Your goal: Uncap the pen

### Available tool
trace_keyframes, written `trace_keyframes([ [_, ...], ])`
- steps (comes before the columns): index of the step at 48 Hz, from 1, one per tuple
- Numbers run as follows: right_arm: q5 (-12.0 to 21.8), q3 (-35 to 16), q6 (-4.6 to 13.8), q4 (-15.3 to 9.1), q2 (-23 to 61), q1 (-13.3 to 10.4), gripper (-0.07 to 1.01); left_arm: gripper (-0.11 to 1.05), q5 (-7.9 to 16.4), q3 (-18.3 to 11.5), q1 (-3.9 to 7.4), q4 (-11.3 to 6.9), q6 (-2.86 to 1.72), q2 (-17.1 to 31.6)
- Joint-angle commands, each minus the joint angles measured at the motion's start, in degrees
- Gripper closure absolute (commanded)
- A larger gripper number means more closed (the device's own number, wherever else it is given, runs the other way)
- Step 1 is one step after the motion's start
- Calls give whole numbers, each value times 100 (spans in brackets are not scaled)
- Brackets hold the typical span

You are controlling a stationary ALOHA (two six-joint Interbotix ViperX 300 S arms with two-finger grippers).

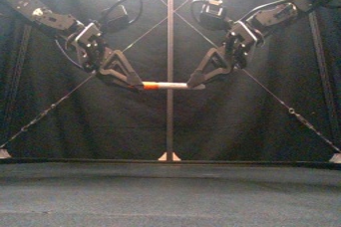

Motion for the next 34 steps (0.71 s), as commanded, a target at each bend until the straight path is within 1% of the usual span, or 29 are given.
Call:
trace_keyframes([
  [1, 88, 229, 35, 26, -299, -105, 50, 58, 62, 334, 62, 0, -18, -202],
  [11, 62, 334, 35, 53, -413, -158, 50, 58, 62, 510, 44, 0, -18, -466],
  [12, 62, 334, 35, 53, -422, -158, 50, 58, 62, 527, 44, 0, -26, -510],
  [16, 62, 343, 26, 53, -457, -167, 50, 58, 62, 598, 44, 0, -26, -624],
  [17, 53, 343, 35, 53, -466, -167, 50, 58, 62, 606, 44, 0, -18, -659],
  [18, 62, 352, 35, 53, -483, -167, 50, 58, 70, 633, 44, 0, -26, -694],
  [31, 53, 413, 26, 53, -650, -158, 50, 58, 62, 940, 26, -18, -26, -1125],
  [32, 53, 413, 26, 53, -668, -167, 50, 58, 62, 958, 26, -18, -35, -1151],
  [34, 53, 422, 26, 53, -694, -158, 50, 58, 70, 993, 26, -18, -35, -1195],
])
